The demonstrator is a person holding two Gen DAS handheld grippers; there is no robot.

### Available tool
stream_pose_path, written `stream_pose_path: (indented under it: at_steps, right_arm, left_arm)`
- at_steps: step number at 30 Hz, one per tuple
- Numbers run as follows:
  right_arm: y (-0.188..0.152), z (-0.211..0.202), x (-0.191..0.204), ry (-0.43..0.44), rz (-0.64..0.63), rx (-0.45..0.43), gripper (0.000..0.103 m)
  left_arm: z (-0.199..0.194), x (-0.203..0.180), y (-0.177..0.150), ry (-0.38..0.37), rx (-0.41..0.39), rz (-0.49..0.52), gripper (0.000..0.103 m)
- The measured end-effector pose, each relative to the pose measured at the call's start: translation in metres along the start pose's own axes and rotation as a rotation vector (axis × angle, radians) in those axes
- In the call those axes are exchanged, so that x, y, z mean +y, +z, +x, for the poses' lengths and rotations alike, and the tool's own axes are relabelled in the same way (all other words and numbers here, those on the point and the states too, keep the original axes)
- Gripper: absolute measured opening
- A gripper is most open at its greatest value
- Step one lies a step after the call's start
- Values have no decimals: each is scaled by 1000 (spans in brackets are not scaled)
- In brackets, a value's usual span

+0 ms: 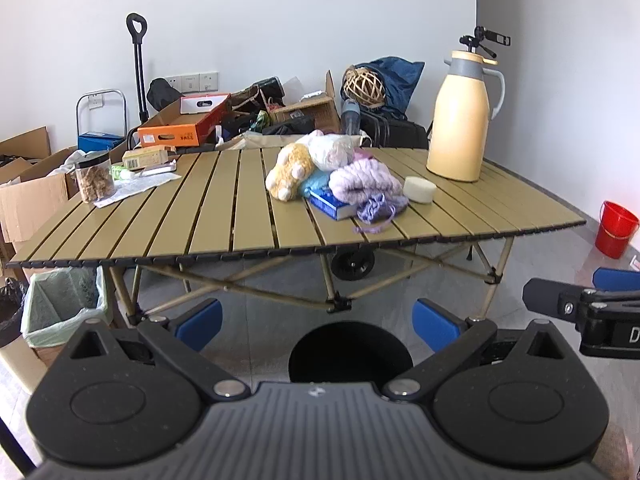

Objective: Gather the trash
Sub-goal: 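Grasp the lavender towel with the right gripper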

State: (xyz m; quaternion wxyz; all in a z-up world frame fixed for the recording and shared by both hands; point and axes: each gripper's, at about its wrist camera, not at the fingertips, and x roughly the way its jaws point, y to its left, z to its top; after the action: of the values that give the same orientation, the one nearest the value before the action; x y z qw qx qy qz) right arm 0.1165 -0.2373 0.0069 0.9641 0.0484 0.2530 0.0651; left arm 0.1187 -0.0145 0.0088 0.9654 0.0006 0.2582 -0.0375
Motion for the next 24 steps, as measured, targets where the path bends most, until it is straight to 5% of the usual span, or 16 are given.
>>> stream_pose_path:
  at_steps: [24]
  right_arm:
    - [59,113,-16,-50,61,-179,103]
  left_arm:
    - [104,19,73,65,-123,-144,103]
